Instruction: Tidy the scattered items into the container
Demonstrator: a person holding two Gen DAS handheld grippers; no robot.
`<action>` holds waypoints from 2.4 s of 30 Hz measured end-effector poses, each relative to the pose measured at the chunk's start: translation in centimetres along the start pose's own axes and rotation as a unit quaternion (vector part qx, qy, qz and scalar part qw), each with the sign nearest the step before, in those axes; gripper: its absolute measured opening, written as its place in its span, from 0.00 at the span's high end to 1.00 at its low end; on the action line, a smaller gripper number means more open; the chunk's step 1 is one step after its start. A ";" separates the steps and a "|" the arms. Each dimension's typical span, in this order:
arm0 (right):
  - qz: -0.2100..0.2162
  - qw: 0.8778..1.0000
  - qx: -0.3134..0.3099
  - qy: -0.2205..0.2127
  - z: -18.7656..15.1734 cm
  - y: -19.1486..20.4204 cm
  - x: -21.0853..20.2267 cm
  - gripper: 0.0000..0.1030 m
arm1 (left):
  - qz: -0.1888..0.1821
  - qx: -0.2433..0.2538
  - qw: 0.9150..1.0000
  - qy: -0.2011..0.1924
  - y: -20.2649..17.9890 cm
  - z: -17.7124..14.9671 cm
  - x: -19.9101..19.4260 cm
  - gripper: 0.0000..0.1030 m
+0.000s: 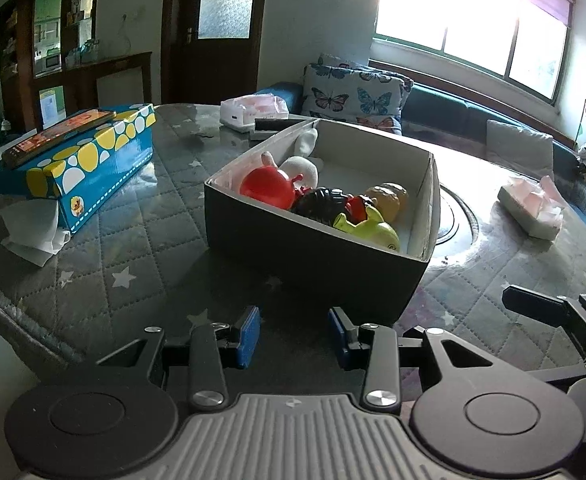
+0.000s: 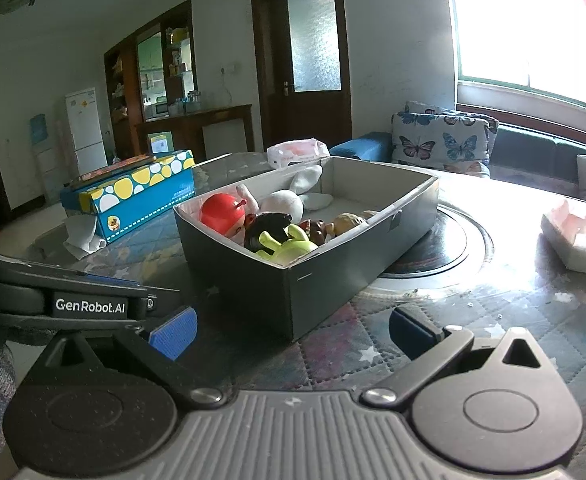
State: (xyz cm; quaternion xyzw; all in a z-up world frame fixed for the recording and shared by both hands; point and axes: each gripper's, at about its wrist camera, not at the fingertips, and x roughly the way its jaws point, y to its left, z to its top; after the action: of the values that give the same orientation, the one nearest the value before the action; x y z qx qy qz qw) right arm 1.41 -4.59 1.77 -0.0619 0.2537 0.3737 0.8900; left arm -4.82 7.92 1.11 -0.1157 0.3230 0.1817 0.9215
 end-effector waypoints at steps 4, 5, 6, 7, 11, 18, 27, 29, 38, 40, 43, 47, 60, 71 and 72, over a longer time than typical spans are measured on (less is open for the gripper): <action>0.001 1.000 0.001 0.003 0.0 0.0 0.2 0.00 | 0.004 0.001 1.000 0.001 0.0 0.0 0.2 0.61; 0.002 1.000 0.002 0.004 -0.1 0.0 0.3 0.00 | 0.005 0.001 1.000 0.001 0.0 0.0 0.2 0.61; 0.003 1.000 0.002 0.005 -0.1 0.1 0.4 0.00 | 0.006 0.002 1.000 0.001 0.0 0.0 0.2 0.61; 0.003 1.000 0.002 0.006 -0.1 0.0 0.5 0.00 | 0.007 0.002 1.000 0.002 0.0 0.0 0.3 0.61; 0.006 1.000 0.001 0.010 -0.1 0.0 0.8 0.00 | 0.009 0.000 1.000 0.006 0.2 0.1 0.6 0.61; 0.010 1.000 0.001 0.018 -0.1 -0.2 1.7 0.00 | 0.011 -0.006 1.000 0.011 0.3 0.3 1.2 0.61; 0.020 0.999 0.007 0.028 0.2 -0.4 2.8 0.00 | 0.013 -0.012 1.000 0.018 0.5 0.9 2.1 0.61; 0.021 0.999 0.007 0.032 0.2 -0.4 3.0 0.00 | 0.014 -0.012 1.000 0.020 0.6 1.0 2.3 0.61; 0.024 0.999 0.008 0.040 0.8 -0.5 4.0 0.00 | 0.018 -0.013 0.999 0.026 0.9 2.0 3.0 0.61; 0.024 0.999 0.011 0.040 0.9 -0.5 4.1 0.00 | 0.018 -0.012 0.999 0.029 0.8 2.1 3.1 0.61; 0.026 0.999 0.014 0.042 1.0 -0.6 4.4 0.00 | 0.020 -0.013 0.999 0.030 0.9 2.3 3.2 0.61; 0.028 0.999 0.017 0.044 1.1 -0.7 4.6 0.00 | 0.021 -0.013 0.999 0.032 0.8 2.6 3.4 0.61; 0.028 0.998 0.022 0.049 1.4 -1.0 5.1 0.00 | 0.027 -0.012 0.999 0.040 0.6 3.0 4.1 0.61; 0.027 0.998 0.028 0.057 1.7 -1.4 5.9 0.00 | 0.030 -0.009 0.998 0.051 0.6 3.4 5.0 0.61; 0.028 0.998 0.029 0.058 1.7 -1.4 6.0 0.00 | 0.030 -0.009 0.998 0.051 0.6 3.4 5.1 0.61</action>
State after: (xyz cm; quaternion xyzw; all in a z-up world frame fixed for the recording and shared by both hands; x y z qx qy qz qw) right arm 6.57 -1.29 0.14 -0.0507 0.3170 0.3866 0.8646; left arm 0.51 10.95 0.42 -0.1232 0.3718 0.2064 0.8967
